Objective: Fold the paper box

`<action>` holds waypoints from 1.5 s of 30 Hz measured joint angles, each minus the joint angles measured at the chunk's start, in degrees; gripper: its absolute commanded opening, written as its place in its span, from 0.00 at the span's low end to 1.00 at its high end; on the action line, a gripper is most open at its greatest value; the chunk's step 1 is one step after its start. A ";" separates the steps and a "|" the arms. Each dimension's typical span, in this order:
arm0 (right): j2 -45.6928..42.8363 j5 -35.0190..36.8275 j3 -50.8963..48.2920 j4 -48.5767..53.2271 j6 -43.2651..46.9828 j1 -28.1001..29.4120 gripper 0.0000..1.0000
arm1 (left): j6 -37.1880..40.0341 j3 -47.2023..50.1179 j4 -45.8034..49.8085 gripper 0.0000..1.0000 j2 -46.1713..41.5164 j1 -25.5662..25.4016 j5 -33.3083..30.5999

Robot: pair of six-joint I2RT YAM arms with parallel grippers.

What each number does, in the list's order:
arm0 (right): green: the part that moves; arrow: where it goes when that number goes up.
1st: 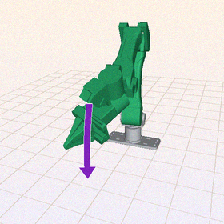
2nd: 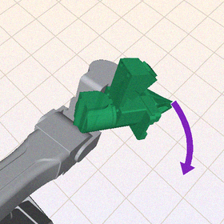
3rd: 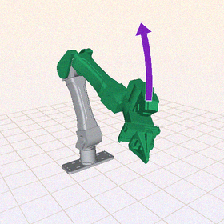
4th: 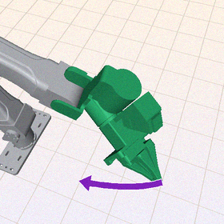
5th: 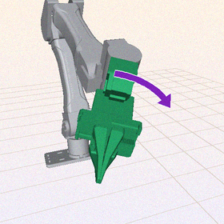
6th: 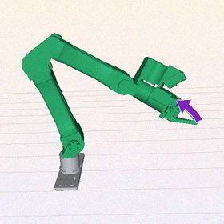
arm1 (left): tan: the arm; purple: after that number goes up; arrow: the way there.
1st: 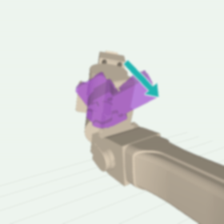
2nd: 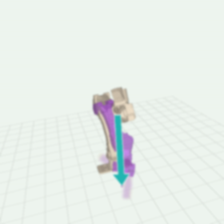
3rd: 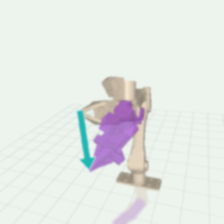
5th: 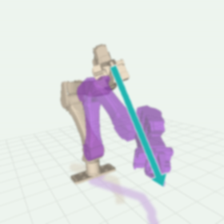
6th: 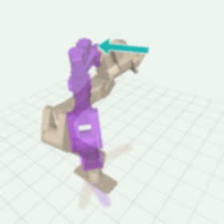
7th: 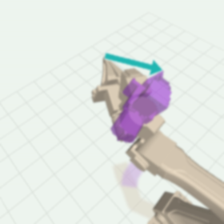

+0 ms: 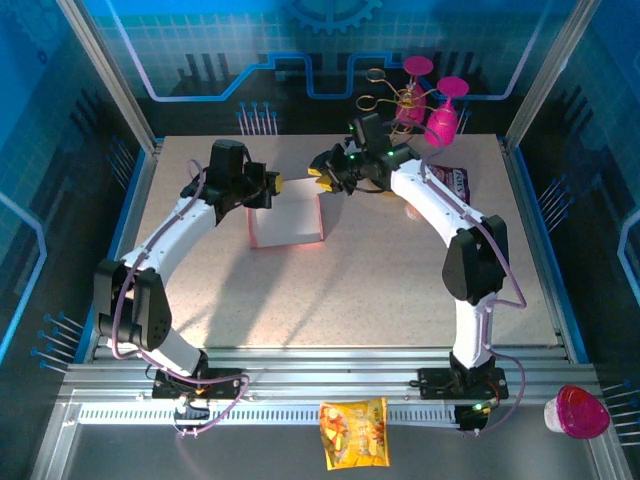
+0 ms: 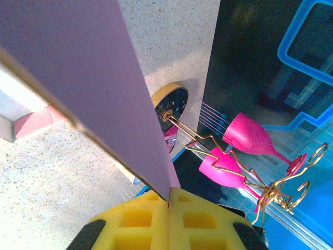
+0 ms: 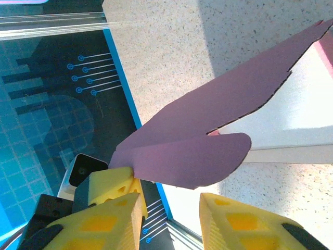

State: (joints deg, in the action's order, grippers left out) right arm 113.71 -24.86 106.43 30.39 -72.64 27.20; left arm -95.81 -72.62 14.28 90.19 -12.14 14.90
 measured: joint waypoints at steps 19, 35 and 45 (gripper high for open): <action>2.45 0.76 6.88 2.12 2.84 -2.97 0.36 | 0.02 0.00 0.04 0.00 0.00 0.00 0.61; 3.06 0.28 3.41 2.38 3.23 -2.73 0.36 | 0.04 0.00 0.07 0.00 0.00 0.00 0.61; 2.99 0.15 2.23 1.60 2.14 -1.97 0.35 | 0.07 0.00 0.11 0.00 0.00 0.04 0.61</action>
State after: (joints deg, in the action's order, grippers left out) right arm 116.71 -24.71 108.66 31.99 -70.50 25.23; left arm -95.74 -72.62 14.39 90.19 -12.10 15.51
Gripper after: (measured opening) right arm 0.357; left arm 0.059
